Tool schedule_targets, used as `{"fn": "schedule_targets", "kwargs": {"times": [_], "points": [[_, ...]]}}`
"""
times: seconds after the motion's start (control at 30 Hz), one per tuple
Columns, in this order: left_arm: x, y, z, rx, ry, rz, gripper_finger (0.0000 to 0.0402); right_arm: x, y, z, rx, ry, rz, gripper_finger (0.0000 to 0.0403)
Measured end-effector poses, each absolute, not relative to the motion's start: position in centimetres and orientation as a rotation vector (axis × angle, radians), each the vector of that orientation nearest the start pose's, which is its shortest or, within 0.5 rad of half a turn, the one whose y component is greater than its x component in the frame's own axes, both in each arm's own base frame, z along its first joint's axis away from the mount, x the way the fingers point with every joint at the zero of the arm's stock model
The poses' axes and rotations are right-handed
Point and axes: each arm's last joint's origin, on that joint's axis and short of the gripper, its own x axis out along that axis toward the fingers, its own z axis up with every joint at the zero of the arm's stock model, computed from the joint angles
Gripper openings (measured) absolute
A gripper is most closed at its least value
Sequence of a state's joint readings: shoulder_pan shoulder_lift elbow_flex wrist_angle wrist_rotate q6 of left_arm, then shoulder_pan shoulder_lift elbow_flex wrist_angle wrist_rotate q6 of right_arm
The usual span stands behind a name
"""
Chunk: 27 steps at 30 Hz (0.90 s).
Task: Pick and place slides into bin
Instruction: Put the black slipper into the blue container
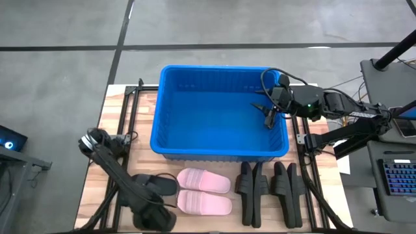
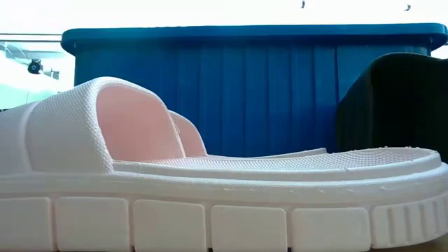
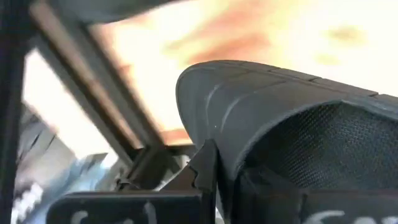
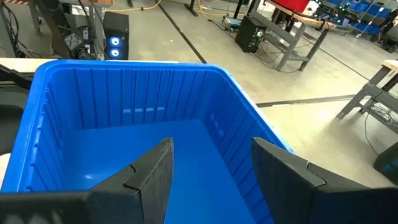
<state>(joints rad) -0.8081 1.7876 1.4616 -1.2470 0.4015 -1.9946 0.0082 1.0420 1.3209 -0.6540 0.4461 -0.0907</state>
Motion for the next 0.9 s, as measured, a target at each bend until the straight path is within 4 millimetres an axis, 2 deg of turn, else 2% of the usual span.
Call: {"fn": "schedule_targets", "kwargs": {"times": [0.07, 0.13, 0.23, 0.37, 0.47, 0.57, 0.73, 0.9], "points": [[22.3, -24.8, 26.4, -1.037, 1.705, 0.680, 0.0002, 19.3, -1.1, 42.2, -0.174, 0.388, -0.416, 0.0206], [22.7, -25.0, 28.4, -1.046, 1.554, 0.456, 0.0002, 19.3, -1.1, 42.2, -0.174, 0.388, -0.416, 0.0206], [23.3, -24.2, 31.3, -1.074, 1.256, 0.325, 0.0002, 19.3, -1.1, 42.2, -0.174, 0.389, -0.416, 0.0206], [24.1, -22.2, 34.7, -0.997, 0.856, 0.288, 0.0002, 19.3, -1.1, 42.2, -0.173, 0.388, -0.416, 0.0206], [24.7, -20.4, 37.5, -0.842, 0.567, 0.273, 0.0002, 19.3, -1.1, 42.2, -0.172, 0.388, -0.416, 0.0206], [25.4, -18.7, 40.0, -0.611, 0.341, 0.277, 0.0002, 19.3, -1.1, 42.2, -0.163, 0.386, -0.418, 0.0206], [27.2, -14.9, 43.2, -0.233, 0.167, 0.354, 0.0001, 19.3, -1.1, 42.2, -0.162, 0.384, -0.418, 0.0206], [28.6, -9.3, 44.4, 0.001, 0.173, 0.575, 0.0001, 19.3, -1.1, 42.2, -0.113, 0.373, -0.428, 0.0206]]}}
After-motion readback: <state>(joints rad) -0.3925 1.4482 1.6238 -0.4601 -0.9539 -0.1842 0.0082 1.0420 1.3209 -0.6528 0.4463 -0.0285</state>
